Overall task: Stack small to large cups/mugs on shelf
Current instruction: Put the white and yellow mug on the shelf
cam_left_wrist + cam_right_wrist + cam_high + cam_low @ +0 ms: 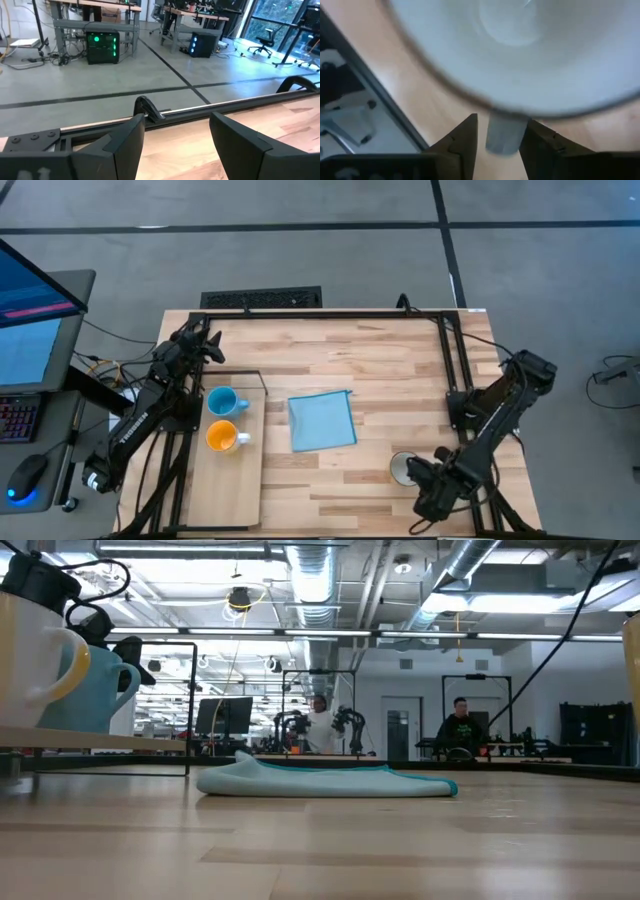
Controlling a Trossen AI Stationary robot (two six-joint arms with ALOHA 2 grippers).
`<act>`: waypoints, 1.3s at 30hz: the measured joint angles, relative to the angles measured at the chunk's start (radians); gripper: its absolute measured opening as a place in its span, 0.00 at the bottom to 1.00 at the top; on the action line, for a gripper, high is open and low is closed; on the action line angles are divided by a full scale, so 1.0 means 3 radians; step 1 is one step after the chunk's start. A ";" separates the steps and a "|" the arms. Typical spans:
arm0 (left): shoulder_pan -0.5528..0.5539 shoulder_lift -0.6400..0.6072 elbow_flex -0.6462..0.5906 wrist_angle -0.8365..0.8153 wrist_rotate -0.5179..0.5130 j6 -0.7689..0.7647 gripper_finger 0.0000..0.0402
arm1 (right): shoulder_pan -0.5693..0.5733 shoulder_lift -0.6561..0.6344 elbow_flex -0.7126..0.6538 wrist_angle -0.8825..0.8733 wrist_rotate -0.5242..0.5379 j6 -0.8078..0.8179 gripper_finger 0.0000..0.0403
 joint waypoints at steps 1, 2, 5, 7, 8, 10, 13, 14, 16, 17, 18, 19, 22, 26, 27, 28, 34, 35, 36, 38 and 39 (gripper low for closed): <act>0.0000 -0.0001 0.0000 0.0000 0.0003 0.0004 0.54 | -0.0034 0.0005 0.0000 0.0004 0.0000 0.0000 0.37; 0.0000 0.0000 0.0000 0.0000 0.0006 0.0005 0.54 | -0.0066 0.0009 0.0000 0.0001 0.0000 -0.0002 0.37; 0.0000 0.0000 0.0000 -0.0001 0.0014 0.0007 0.54 | -0.0166 0.0010 0.0000 -0.0001 -0.0001 -0.0001 0.36; 0.0000 0.0000 0.0000 -0.0001 0.0017 0.0031 0.54 | -0.0216 -0.0001 0.0000 -0.0001 -0.0001 -0.0003 0.35; 0.0000 0.0000 0.0000 -0.0001 0.0018 0.0053 0.54 | -0.0240 -0.0007 0.0001 0.0000 -0.0005 -0.0004 0.34; 0.0000 -0.0001 0.0000 -0.0001 0.0019 0.0094 0.54 | -0.0274 -0.0007 0.0001 0.0002 -0.0011 -0.0003 0.32; 0.0000 0.0000 0.0000 -0.0001 0.0022 0.0130 0.54 | -0.0304 -0.0007 0.0001 0.0006 -0.0020 -0.0003 0.28; 0.0000 0.0000 0.0000 -0.0001 0.0022 0.0130 0.54 | -0.0313 -0.0007 0.0001 0.0011 -0.0020 -0.0003 0.27; 0.0000 -0.0001 0.0000 -0.0001 0.0022 0.0130 0.54 | -0.0328 -0.0007 0.0001 0.0012 -0.0025 -0.0003 0.23; 0.0000 0.0000 0.0000 -0.0001 0.0022 0.0128 0.54 | -0.0333 -0.0007 0.0002 0.0013 -0.0024 -0.0004 0.21; 0.0000 0.0000 0.0000 -0.0001 0.0023 0.0128 0.54 | -0.0333 -0.0008 0.0005 0.0014 -0.0021 -0.0007 0.20; 0.0000 0.0000 0.0000 -0.0001 0.0023 0.0128 0.54 | -0.0334 -0.0010 0.0007 0.0011 -0.0018 -0.0007 0.18; 0.0000 0.0000 0.0000 -0.0001 0.0023 0.0128 0.54 | -0.0333 -0.0012 0.0008 0.0000 -0.0014 -0.0045 0.16; 0.0000 0.0000 0.0000 -0.0001 0.0024 0.0127 0.54 | -0.0377 -0.0010 0.0037 -0.0076 -0.0025 -0.0064 0.16; 0.0000 0.0000 0.0000 -0.0001 0.0024 0.0126 0.54 | -0.0410 -0.0010 0.0048 -0.0113 -0.0027 -0.0066 0.16; 0.0000 0.0000 0.0000 -0.0001 0.0024 0.0126 0.54 | -0.0448 -0.0008 0.0059 -0.0153 -0.0028 -0.0067 0.17; 0.0000 0.0000 0.0000 -0.0001 0.0025 0.0084 0.54 | -0.0812 -0.0008 0.0129 -0.0282 -0.0027 -0.0385 0.17; 0.0000 0.0000 0.0000 -0.0001 0.0025 0.0075 0.54 | -0.0885 -0.0007 0.0139 -0.0281 -0.0026 -0.0483 0.17; 0.0000 0.0000 0.0000 -0.0001 0.0025 0.0075 0.54 | -0.0962 -0.0007 0.0152 -0.0282 -0.0024 -0.0604 0.17; 0.0000 0.0000 0.0000 -0.0001 0.0025 0.0074 0.54 | -0.1118 -0.0007 0.0183 -0.0272 -0.0023 -0.0863 0.17; 0.0000 -0.0001 0.0000 -0.0001 0.0025 0.0074 0.54 | -0.1200 -0.0007 0.0195 -0.0256 -0.0019 -0.0985 0.17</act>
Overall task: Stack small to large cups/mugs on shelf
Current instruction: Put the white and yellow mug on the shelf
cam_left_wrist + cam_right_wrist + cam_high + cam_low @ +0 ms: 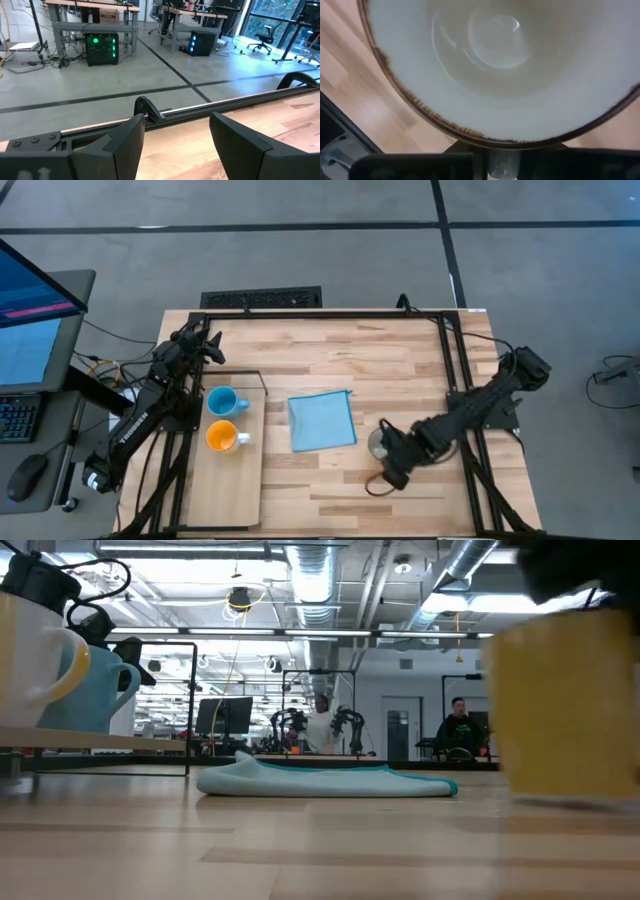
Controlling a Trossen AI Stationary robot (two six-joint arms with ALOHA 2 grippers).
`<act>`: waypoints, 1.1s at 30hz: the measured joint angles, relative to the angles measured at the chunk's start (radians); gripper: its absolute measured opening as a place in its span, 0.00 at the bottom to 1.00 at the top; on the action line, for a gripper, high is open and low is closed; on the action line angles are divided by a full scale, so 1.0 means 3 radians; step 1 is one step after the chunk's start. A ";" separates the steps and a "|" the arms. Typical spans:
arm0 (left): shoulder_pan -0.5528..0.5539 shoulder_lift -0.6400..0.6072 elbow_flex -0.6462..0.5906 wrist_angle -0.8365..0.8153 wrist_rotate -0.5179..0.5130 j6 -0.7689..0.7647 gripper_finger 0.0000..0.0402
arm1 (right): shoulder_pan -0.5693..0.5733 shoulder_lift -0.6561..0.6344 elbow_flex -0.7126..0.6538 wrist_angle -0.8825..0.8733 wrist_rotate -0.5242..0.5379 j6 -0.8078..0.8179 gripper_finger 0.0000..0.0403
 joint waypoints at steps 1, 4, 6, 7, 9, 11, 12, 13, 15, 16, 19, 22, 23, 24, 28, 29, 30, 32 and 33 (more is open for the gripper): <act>0.0000 0.0001 0.0000 0.0000 0.0000 0.0000 0.54 | -0.0086 0.0000 0.0009 0.0015 0.0000 -0.0124 0.17; 0.0000 0.0001 0.0000 0.0000 0.0000 -0.0001 0.54 | -0.0348 0.0000 0.0039 0.0117 0.0019 -0.0482 0.17; 0.0001 0.0001 0.0000 0.0000 0.0000 -0.0002 0.54 | -0.0513 0.0000 0.0059 0.0215 0.0041 -0.0715 0.17; 0.0000 0.0001 0.0000 0.0000 0.0000 -0.0001 0.54 | -0.0592 0.0000 0.0066 0.0274 0.0055 -0.0827 0.17; 0.0000 0.0001 0.0000 0.0000 0.0001 -0.0003 0.54 | -0.0729 0.0003 0.0085 0.0380 0.0106 -0.1009 0.17; 0.0000 0.0001 0.0000 0.0000 0.0001 -0.0003 0.54 | -0.0865 0.0022 0.0138 0.0447 0.0125 -0.1175 0.17; 0.0000 0.0001 0.0000 0.0000 0.0001 -0.0003 0.54 | -0.0925 0.0046 0.0176 0.0458 0.0137 -0.1257 0.17; 0.0000 0.0001 0.0000 -0.0001 0.0001 -0.0003 0.54 | -0.0977 0.0078 0.0223 0.0443 0.0151 -0.1353 0.17; 0.0001 0.0001 0.0000 0.0000 0.0001 -0.0003 0.54 | -0.1064 0.0165 0.0327 0.0392 0.0182 -0.1541 0.17; 0.0001 0.0001 0.0000 0.0000 0.0001 -0.0003 0.54 | -0.1099 0.0220 0.0388 0.0389 0.0195 -0.1634 0.17; 0.0000 0.0001 0.0000 0.0000 0.0001 -0.0004 0.54 | -0.1181 0.0423 0.0645 0.0389 0.0192 -0.1923 0.17; 0.0000 0.0000 0.0000 0.0000 -0.0001 -0.0004 0.54 | -0.1214 0.0669 0.0942 0.0351 0.0184 -0.2200 0.17; 0.0001 0.0000 0.0000 0.0000 -0.0002 -0.0004 0.54 | -0.1226 0.0757 0.1053 0.0332 0.0185 -0.2282 0.17; 0.0000 0.0001 0.0000 0.0000 -0.0004 -0.0004 0.54 | -0.1232 0.0833 0.1165 0.0331 0.0183 -0.2372 0.17; 0.0000 0.0002 0.0000 0.0001 -0.0014 -0.0004 0.54 | -0.1226 0.1119 0.1644 0.0160 0.0182 -0.2665 0.17; 0.0000 0.0003 0.0000 0.0001 -0.0017 -0.0004 0.54 | -0.1222 0.1198 0.1763 0.0080 0.0182 -0.2733 0.17; 0.0000 0.0009 0.0000 0.0001 -0.0015 -0.0004 0.54 | -0.1216 0.1274 0.1886 -0.0003 0.0182 -0.2788 0.17; 0.0000 0.0014 0.0000 0.0001 -0.0017 -0.0004 0.54 | -0.1198 0.1409 0.2103 -0.0167 0.0186 -0.2898 0.17; 0.0000 0.0015 0.0000 0.0001 -0.0014 -0.0004 0.54 | -0.1197 0.1483 0.2223 -0.0250 0.0184 -0.2944 0.17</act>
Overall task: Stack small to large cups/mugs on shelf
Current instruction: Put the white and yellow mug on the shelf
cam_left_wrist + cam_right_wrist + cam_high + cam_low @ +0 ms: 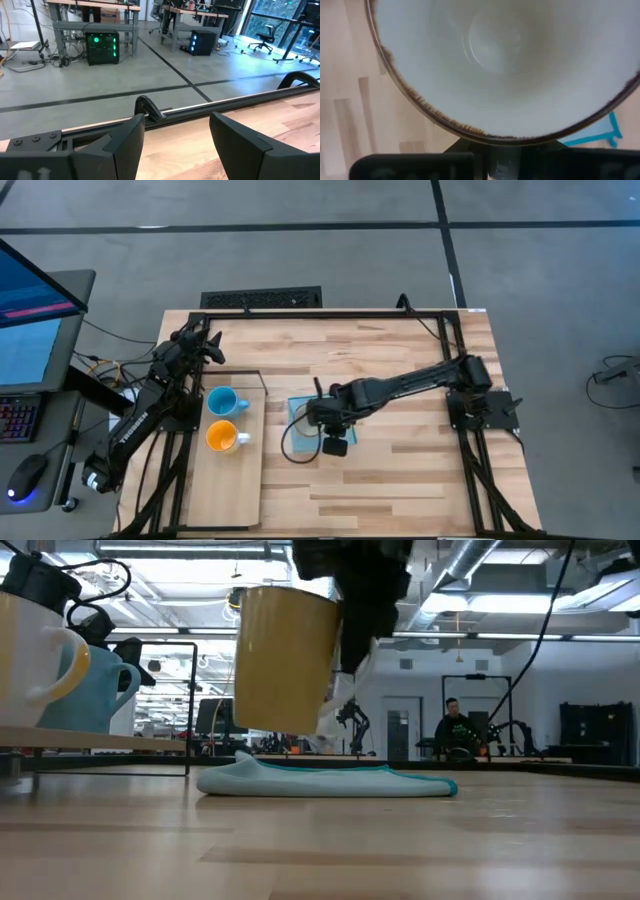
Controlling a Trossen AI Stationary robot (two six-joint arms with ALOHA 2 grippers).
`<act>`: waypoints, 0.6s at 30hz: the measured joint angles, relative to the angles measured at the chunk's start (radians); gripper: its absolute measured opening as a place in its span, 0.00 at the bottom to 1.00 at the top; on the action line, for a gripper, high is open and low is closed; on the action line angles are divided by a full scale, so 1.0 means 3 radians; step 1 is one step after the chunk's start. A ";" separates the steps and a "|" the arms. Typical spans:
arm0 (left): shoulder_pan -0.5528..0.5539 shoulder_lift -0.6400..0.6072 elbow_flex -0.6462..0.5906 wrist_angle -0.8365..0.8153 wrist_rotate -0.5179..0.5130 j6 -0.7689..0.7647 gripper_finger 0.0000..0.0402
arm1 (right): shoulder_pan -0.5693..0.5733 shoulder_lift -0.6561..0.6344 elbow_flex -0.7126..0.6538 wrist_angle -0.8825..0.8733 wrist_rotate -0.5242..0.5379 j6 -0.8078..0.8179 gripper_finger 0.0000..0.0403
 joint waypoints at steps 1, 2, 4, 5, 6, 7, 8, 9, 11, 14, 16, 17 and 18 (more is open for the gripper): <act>0.0000 0.0006 0.0000 -0.0001 0.0013 0.0000 0.54 | 0.0001 0.0050 0.0101 -0.0049 -0.0003 -0.0053 0.17; 0.0000 0.0006 0.0000 -0.0001 0.0015 0.0000 0.54 | 0.0008 0.0096 0.0192 -0.0097 0.0002 -0.0086 0.17; 0.0000 0.0008 0.0000 -0.0001 0.0017 0.0000 0.54 | 0.0021 0.0184 0.0362 -0.0175 0.0015 -0.0139 0.17; 0.0000 0.0008 0.0000 -0.0001 0.0018 0.0000 0.54 | 0.0020 0.0227 0.0445 -0.0183 0.0022 -0.0152 0.17; 0.0000 0.0006 0.0000 -0.0001 0.0018 0.0000 0.54 | 0.0020 0.0265 0.0514 -0.0183 0.0034 -0.0154 0.17; 0.0000 0.0007 0.0000 -0.0001 0.0018 0.0000 0.54 | 0.0020 0.0302 0.0586 -0.0201 0.0061 -0.0153 0.17; -0.0001 0.0008 0.0000 -0.0001 0.0019 0.0000 0.54 | 0.0020 0.0341 0.0658 -0.0224 0.0084 -0.0153 0.17; -0.0001 0.0008 0.0000 -0.0001 0.0019 0.0000 0.54 | 0.0019 0.0379 0.0731 -0.0225 0.0098 -0.0152 0.17; -0.0001 0.0008 0.0000 -0.0001 0.0020 0.0000 0.54 | 0.0018 0.0462 0.0873 -0.0208 0.0113 -0.0128 0.17; -0.0001 0.0008 0.0000 -0.0001 0.0019 0.0004 0.54 | 0.0032 0.0594 0.1085 -0.0211 0.0131 -0.0061 0.17; -0.0001 0.0008 0.0000 -0.0001 0.0020 0.0041 0.54 | 0.0056 0.0694 0.1227 -0.0216 0.0140 -0.0019 0.17; -0.0001 0.0008 0.0000 -0.0001 0.0020 0.0046 0.54 | 0.0069 0.0745 0.1296 -0.0229 0.0154 0.0011 0.17; -0.0001 0.0008 0.0000 -0.0001 0.0019 0.0046 0.54 | 0.0089 0.0785 0.1353 -0.0251 0.0159 0.0019 0.17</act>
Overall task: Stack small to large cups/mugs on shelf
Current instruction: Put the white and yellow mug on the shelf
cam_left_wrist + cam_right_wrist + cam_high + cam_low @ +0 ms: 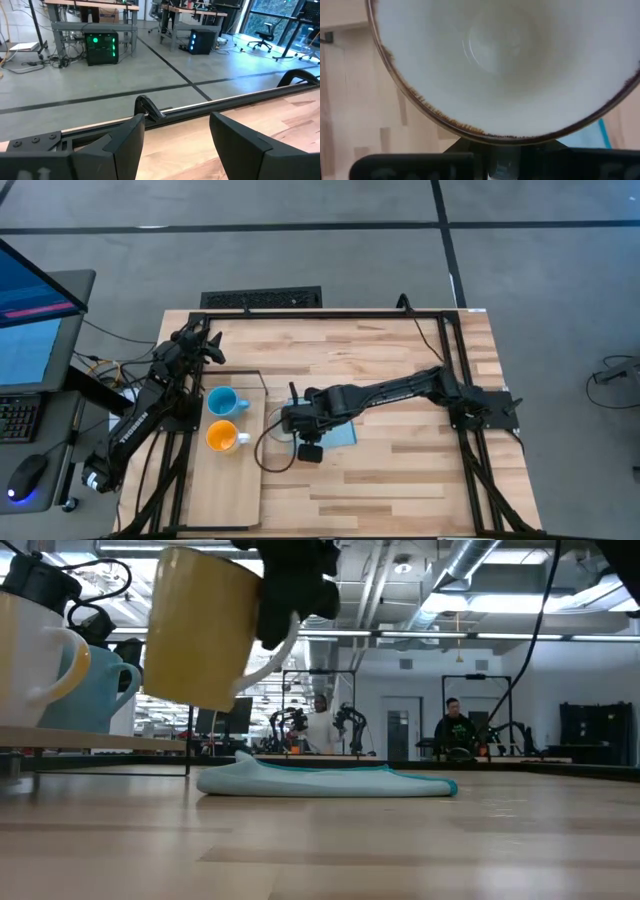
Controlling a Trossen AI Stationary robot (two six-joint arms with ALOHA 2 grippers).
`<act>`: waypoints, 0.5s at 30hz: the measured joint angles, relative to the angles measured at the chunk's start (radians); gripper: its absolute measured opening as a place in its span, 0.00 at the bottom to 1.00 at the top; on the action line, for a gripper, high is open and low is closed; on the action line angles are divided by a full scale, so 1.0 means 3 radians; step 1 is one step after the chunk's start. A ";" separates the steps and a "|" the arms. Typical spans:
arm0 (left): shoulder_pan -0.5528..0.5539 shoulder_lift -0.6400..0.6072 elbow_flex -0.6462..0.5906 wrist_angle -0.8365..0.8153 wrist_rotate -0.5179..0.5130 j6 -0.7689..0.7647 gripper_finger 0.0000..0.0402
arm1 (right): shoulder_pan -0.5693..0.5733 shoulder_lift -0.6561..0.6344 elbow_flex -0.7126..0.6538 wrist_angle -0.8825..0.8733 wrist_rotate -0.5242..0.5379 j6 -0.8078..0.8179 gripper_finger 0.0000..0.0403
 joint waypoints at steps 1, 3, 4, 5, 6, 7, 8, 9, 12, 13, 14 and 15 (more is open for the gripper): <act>0.0000 0.0000 0.0000 0.0000 0.0000 0.0001 0.54 | 0.0017 0.0039 0.0057 -0.0018 0.0002 0.0005 0.17; 0.0000 0.0000 0.0000 0.0000 0.0000 0.0002 0.54 | 0.0049 0.0119 0.0181 -0.0015 0.0002 0.0005 0.17; 0.0000 0.0000 0.0000 0.0000 0.0000 0.0001 0.54 | 0.0067 0.0155 0.0244 -0.0034 0.0002 0.0005 0.17; 0.0000 0.0000 0.0000 0.0000 0.0000 -0.0002 0.54 | 0.0084 0.0189 0.0306 -0.0079 0.0002 0.0005 0.17; 0.0000 0.0000 0.0000 0.0000 0.0000 -0.0002 0.54 | 0.0102 0.0215 0.0364 -0.0118 0.0002 0.0004 0.17; 0.0000 0.0000 0.0000 0.0000 0.0000 -0.0001 0.54 | 0.0121 0.0223 0.0402 -0.0138 0.0003 -0.0005 0.17; 0.0000 0.0000 0.0000 0.0000 0.0000 0.0001 0.54 | 0.0139 0.0224 0.0421 -0.0140 0.0003 -0.0017 0.17; 0.0000 0.0000 0.0000 0.0000 0.0000 0.0004 0.54 | 0.0157 0.0223 0.0429 -0.0131 0.0003 -0.0021 0.17; 0.0000 0.0000 0.0000 0.0000 -0.0001 0.0000 0.54 | 0.0217 0.0218 0.0431 -0.0153 0.0002 -0.0020 0.17; 0.0000 0.0000 0.0000 0.0000 -0.0001 0.0000 0.54 | 0.0240 0.0218 0.0429 -0.0168 0.0003 -0.0019 0.17; 0.0000 0.0000 0.0000 0.0001 -0.0001 0.0000 0.54 | 0.0264 0.0218 0.0429 -0.0160 0.0004 -0.0019 0.17; 0.0000 0.0000 0.0000 0.0001 -0.0001 0.0000 0.54 | 0.0286 0.0218 0.0429 -0.0132 0.0004 -0.0018 0.17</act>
